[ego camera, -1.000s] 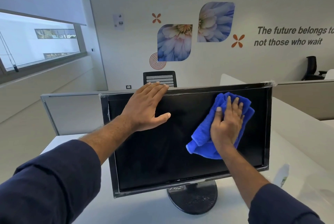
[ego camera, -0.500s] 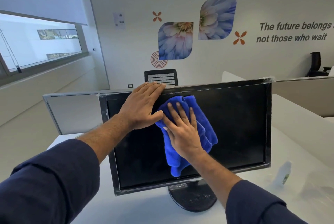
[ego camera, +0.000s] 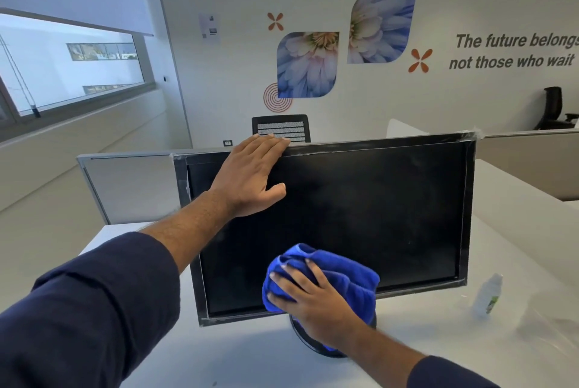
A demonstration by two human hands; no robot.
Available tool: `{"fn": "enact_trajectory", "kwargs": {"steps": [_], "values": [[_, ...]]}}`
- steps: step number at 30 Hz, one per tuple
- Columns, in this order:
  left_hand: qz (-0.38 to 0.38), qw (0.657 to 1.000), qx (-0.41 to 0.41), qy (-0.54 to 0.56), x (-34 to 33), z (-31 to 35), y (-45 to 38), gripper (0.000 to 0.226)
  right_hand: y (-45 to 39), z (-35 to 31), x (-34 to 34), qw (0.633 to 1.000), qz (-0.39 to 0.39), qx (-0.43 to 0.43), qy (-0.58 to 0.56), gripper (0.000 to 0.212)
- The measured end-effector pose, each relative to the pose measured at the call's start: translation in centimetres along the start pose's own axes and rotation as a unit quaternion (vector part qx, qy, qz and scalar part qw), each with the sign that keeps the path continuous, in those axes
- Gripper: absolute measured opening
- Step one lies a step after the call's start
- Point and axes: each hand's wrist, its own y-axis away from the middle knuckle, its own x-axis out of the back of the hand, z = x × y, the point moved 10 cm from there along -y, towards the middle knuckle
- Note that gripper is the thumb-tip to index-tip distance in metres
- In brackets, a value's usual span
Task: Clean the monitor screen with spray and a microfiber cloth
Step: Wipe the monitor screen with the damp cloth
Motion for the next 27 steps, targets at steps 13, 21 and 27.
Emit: {"fn": "enact_trajectory", "kwargs": {"steps": [13, 21, 27], "values": [[-0.001, 1.0, 0.01, 0.006, 0.3, 0.1, 0.1, 0.081, 9.8, 8.0, -0.3, 0.992, -0.051, -0.113, 0.028, 0.066], [0.001, 1.0, 0.018, 0.009, 0.2, 0.1, 0.2, 0.08, 4.7, 3.6, 1.6, 0.994, 0.004, -0.101, -0.028, 0.052], [0.001, 1.0, 0.022, 0.013, 0.0, -0.1, 0.3, 0.08, 0.2, 0.0, 2.5, 0.997, 0.032, -0.055, -0.049, 0.028]]}}
